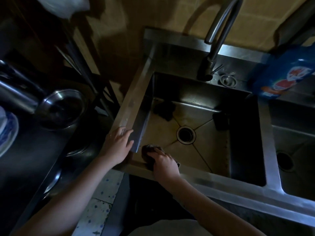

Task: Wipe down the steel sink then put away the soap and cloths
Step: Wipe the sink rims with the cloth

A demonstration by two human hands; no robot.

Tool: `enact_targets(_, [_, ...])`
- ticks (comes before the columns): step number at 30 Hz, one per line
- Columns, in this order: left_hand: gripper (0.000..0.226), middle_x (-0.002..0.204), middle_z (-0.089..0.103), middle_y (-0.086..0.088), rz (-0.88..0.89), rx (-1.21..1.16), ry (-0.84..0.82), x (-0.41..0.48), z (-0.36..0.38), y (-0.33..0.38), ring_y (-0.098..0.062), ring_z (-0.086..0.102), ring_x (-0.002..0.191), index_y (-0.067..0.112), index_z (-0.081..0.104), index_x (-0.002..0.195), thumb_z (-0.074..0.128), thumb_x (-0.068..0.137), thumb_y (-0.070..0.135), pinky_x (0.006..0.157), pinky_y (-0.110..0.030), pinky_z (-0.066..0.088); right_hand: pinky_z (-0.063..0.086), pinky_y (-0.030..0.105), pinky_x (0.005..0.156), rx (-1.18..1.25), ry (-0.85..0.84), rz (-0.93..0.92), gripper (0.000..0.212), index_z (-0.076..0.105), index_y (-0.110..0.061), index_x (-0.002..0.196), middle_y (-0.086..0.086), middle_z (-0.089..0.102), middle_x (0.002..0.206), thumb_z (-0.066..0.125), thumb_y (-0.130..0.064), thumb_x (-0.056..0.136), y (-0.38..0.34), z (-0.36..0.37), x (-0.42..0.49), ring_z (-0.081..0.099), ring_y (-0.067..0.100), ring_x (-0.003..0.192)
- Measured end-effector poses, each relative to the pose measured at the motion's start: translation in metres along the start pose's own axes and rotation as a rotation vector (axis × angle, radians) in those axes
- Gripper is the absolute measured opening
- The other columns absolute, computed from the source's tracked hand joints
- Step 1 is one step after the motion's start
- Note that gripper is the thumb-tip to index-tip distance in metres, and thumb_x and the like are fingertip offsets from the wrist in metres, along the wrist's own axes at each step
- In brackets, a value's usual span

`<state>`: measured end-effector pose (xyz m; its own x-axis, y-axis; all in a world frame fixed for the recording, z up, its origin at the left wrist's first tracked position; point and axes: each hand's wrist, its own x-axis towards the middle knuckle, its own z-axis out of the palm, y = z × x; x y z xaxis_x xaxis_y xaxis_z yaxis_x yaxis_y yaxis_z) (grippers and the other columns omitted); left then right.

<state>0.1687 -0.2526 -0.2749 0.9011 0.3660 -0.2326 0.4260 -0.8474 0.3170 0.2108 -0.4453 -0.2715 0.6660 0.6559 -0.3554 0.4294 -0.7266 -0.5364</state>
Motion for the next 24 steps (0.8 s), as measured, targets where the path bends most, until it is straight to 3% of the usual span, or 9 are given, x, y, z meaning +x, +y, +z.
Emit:
enact_targets(5, [0.041, 0.132, 0.045, -0.008, -0.020, 0.018, 0.055, 0.006, -0.002, -0.010, -0.029, 0.047, 0.120, 0.020, 0.050, 0.128, 0.059, 0.088, 0.028, 0.095, -0.049, 0.039, 0.052, 0.031, 0.088, 0.152, -0.003, 0.036, 0.057, 0.053, -0.038, 0.129, -0.005, 0.060, 0.129, 0.043, -0.003, 0.086, -0.003, -0.001, 0.022, 0.061, 0.022, 0.108])
enact_targets(9, [0.046, 0.132, 0.047, -0.007, -0.049, 0.051, 0.070, 0.017, -0.006, -0.018, -0.032, 0.048, 0.119, 0.022, 0.050, 0.128, 0.063, 0.084, 0.028, 0.092, -0.051, 0.038, 0.044, 0.009, 0.056, 0.462, 0.008, 0.221, 0.048, 0.062, -0.029, 0.124, 0.000, 0.071, 0.102, 0.046, -0.001, 0.088, 0.003, -0.003, 0.053, 0.062, 0.006, 0.072])
enact_targets(11, [0.048, 0.135, 0.046, -0.008, -0.062, 0.051, 0.070, 0.024, -0.007, -0.019, -0.033, 0.048, 0.120, 0.024, 0.049, 0.130, 0.062, 0.084, 0.028, 0.093, -0.053, 0.038, 0.038, 0.006, 0.042, 0.598, 0.019, 0.317, 0.044, 0.064, -0.023, 0.122, -0.002, 0.068, 0.086, 0.047, 0.001, 0.089, 0.006, -0.005, 0.068, 0.058, 0.004, 0.060])
enact_targets(13, [0.049, 0.137, 0.044, -0.010, -0.066, 0.048, 0.071, 0.031, -0.006, -0.020, -0.035, 0.047, 0.122, 0.024, 0.047, 0.131, 0.062, 0.085, 0.028, 0.094, -0.054, 0.037, 0.040, 0.010, 0.039, 0.690, 0.023, 0.389, 0.040, 0.065, -0.019, 0.120, -0.003, 0.064, 0.073, 0.049, 0.000, 0.089, 0.006, -0.003, 0.082, 0.057, 0.007, 0.054])
enact_targets(20, [0.050, 0.145, 0.036, -0.009, -0.025, 0.077, 0.079, 0.064, -0.005, -0.020, -0.033, 0.043, 0.125, 0.023, 0.041, 0.137, 0.055, 0.089, 0.029, 0.099, -0.050, 0.038, 0.039, 0.016, 0.042, 0.919, 0.018, 0.583, 0.024, 0.068, -0.012, 0.113, 0.004, 0.062, 0.074, 0.055, -0.021, 0.095, -0.015, 0.027, 0.117, 0.055, 0.011, 0.054])
enact_targets(22, [0.050, 0.146, 0.035, -0.010, -0.013, 0.074, 0.102, 0.073, -0.006, -0.020, -0.034, 0.044, 0.125, 0.023, 0.042, 0.137, 0.055, 0.089, 0.027, 0.099, -0.050, 0.038, 0.045, 0.017, 0.052, 0.961, 0.058, 0.641, 0.025, 0.067, -0.014, 0.113, 0.010, 0.068, 0.088, 0.054, -0.025, 0.095, -0.022, 0.033, 0.127, 0.061, 0.016, 0.068])
enact_targets(24, [0.052, 0.149, 0.031, -0.009, -0.004, 0.090, 0.120, 0.084, -0.007, -0.020, -0.032, 0.041, 0.128, 0.026, 0.038, 0.139, 0.055, 0.089, 0.027, 0.101, -0.050, 0.036, 0.051, 0.026, 0.065, 1.030, 0.060, 0.669, 0.025, 0.065, -0.018, 0.117, 0.012, 0.069, 0.098, 0.053, -0.020, 0.095, -0.030, 0.039, 0.136, 0.064, 0.022, 0.081])
